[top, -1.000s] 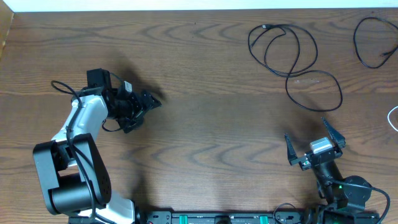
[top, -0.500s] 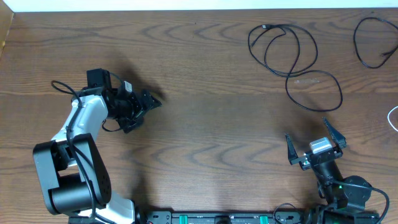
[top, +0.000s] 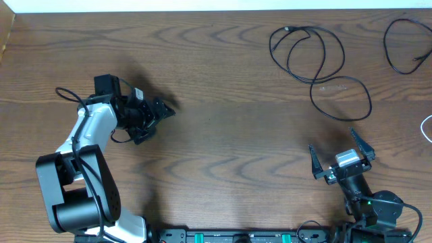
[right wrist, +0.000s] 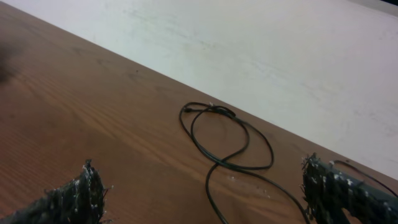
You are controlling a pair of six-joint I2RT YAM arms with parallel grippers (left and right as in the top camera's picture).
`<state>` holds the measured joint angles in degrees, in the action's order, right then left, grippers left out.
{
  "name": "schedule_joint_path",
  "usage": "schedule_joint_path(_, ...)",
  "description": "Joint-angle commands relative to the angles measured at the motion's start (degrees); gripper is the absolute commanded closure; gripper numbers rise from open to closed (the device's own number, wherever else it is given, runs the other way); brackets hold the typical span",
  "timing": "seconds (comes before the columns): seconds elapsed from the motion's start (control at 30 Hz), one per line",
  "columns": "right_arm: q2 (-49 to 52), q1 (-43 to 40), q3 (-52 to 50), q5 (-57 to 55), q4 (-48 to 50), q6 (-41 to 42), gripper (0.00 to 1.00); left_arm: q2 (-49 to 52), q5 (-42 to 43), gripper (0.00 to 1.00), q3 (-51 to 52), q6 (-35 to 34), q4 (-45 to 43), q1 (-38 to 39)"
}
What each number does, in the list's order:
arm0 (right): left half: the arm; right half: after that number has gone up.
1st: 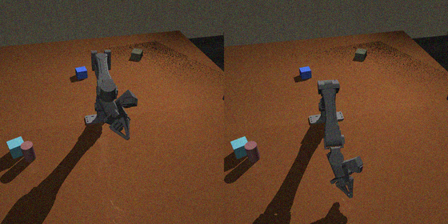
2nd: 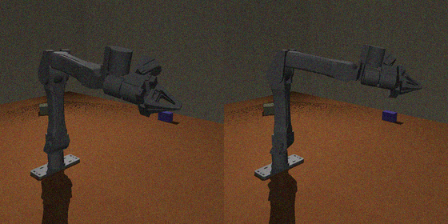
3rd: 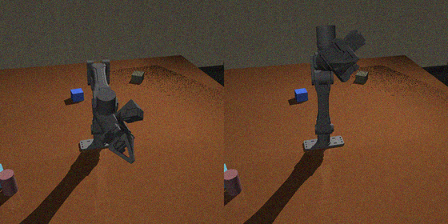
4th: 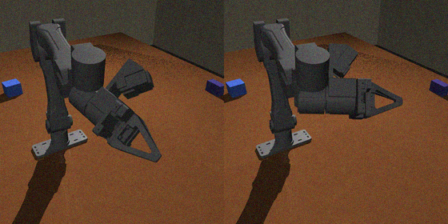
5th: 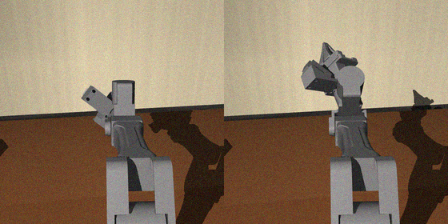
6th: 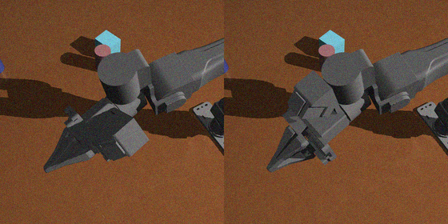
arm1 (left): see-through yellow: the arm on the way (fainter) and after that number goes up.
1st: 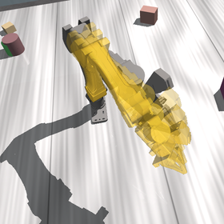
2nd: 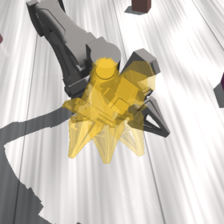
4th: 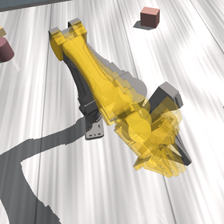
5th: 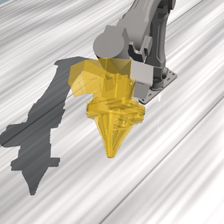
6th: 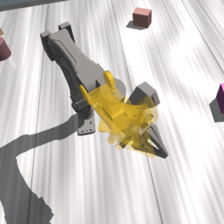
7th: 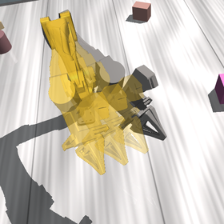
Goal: Untangle cables
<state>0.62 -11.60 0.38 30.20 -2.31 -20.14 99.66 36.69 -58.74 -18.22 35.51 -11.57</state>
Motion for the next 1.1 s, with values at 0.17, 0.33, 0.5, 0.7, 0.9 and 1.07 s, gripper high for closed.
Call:
schedule_joint_path(0.17, -0.4, 0.4, -0.1, 0.1, -0.3, -0.5, 0.01, 0.2, 0.1, 0.02, -0.3, -3.7, -1.1, -0.3)
schedule_joint_path(0.33, -0.3, 0.3, -0.1, 0.1, -0.3, -0.5, 0.01, 0.2, -0.3, 0.02, -0.3, -3.7, -1.4, -0.3)
schedule_joint_path(0.5, -0.3, 0.3, -0.1, 0.1, -0.3, -0.5, 0.01, 0.2, -0.3, 0.02, -0.3, -4.0, -2.7, -0.3)
schedule_joint_path(0.7, -0.3, 0.3, -0.1, 0.1, -0.3, -0.5, 0.01, 0.1, 8.3, 0.02, -0.3, -3.9, -15.7, -0.3)
schedule_joint_path(0.9, -0.3, 0.3, -0.1, 0.1, -0.3, -0.5, 0.01, -3.4, 16.7, 0.02, -0.3, -4.0, -25.4, -0.3)
schedule_joint_path(1.07, -0.3, 0.3, -0.1, 0.1, -0.3, -0.5, 0.01, -9.0, 16.3, 0.02, -0.3, -3.9, -25.4, -0.3)
